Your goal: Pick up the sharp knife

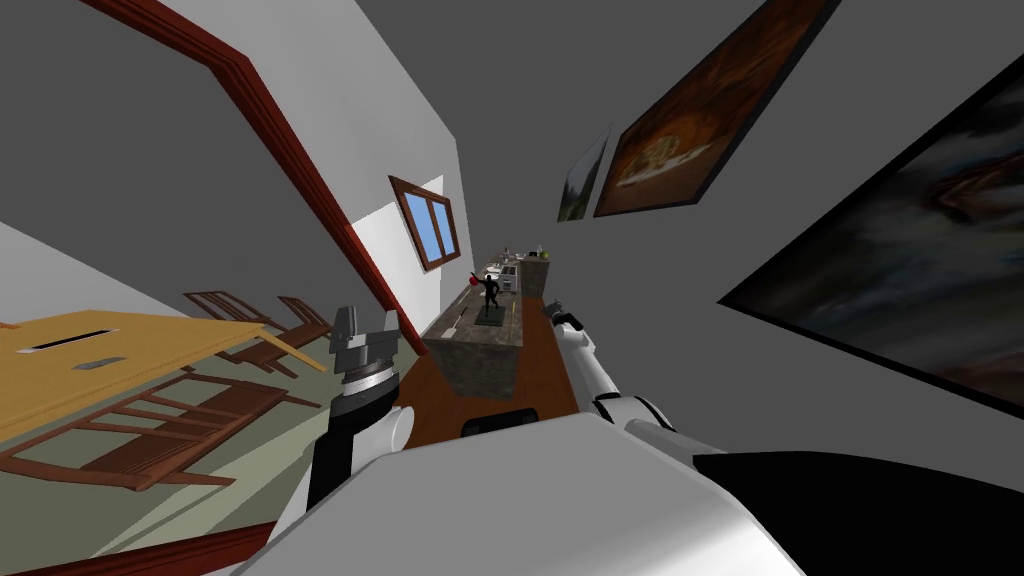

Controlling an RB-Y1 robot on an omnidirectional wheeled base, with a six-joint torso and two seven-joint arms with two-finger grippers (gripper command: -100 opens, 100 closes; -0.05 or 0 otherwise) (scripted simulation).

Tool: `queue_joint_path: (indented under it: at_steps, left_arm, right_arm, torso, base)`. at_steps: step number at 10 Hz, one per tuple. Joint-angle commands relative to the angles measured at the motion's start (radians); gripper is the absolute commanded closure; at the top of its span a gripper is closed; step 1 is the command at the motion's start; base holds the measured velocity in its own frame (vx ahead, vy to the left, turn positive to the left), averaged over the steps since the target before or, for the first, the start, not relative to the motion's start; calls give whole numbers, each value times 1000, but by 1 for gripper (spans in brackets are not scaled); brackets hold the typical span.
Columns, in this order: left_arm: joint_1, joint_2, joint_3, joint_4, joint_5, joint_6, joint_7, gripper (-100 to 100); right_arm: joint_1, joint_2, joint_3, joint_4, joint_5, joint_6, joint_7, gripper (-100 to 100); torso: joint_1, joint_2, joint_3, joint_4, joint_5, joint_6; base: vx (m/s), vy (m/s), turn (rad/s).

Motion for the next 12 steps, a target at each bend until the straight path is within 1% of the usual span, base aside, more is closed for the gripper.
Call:
queue_joint_path:
  at_steps: [1,2,3,4,5,6,7,8,9,10,11,12]
  left_arm:
    - [0,0,0,0,0,0,0,0]
    - [0,0,0,0,0,0,0,0]
    - [0,0,0,0,0,0,0,0]
    - [0,0,0,0,0,0,0,0]
    - [0,0,0,0,0,0,0,0]
    - [0,0,0,0,0,0,0,0]
    - [0,0,0,0,0,0,0,0]
    - [0,0,0,0,0,0,0,0]
    - [0,0,0,0,0,0,0,0]
    - [0,0,0,0,0,0,0,0]
    - [0,0,0,0,0,0,0,0]
    - [0,0,0,0,0,0,0,0]
  right_arm:
    - [-42,-6,-7,50,-35,41,-45,-100]
    - [-42,-6,-7,73,-35,41,-45,-100]
    - [-83,-12,-15,109,-67,80,-88,-100]
    - [-83,-12,-15,142,-67,83,-88,-100]
    - [-123,-18,-22,173,-98,117,-129,-100]
    - [-123,-18,-22,203,-98,125,-129,-100]
    - [-163,-24,-30,233,-129,162,-169,-100]
    - [-163,-24,-30,268,-129,166,-169,-100]
    - [-201,-30,-38,298,-158,207,-208,-100]
    - [-201,-30,-38,320,-158,207,-208,-100]
    - [-201,-30,-38,329,-158,207,-208,-100]
    - [-239,-37,-47,376,-187,246,-244,-100]
  torso:
    - [0,0,0,0,0,0]
    - [1,0,0,0,0,0]
    - [1,0,0,0,0,0]
    - [2,0,0,0,0,0]
    - [2,0,0,0,0,0]
    - [3,-1,-1,0,1,0]
    - [2,-1,0,0,0,0]
    - [2,0,0,0,0,0]
    - [2,0,0,0,0,0]
    - [2,0,0,0,1,0]
    - [2,0,0,0,0,0]
    - [0,0,0,0,0,0]
  base:
    - [2,38,-30]
    - [2,43,-15]
    - [2,58,-27]
    - [10,57,-12]
    - [23,67,-25]
    - [17,53,-12]
    - [4,53,-23]
    - [3,53,-13]
    - [9,64,-27]
    - [7,55,-13]
    - [0,25,0]
    - [2,50,-22]
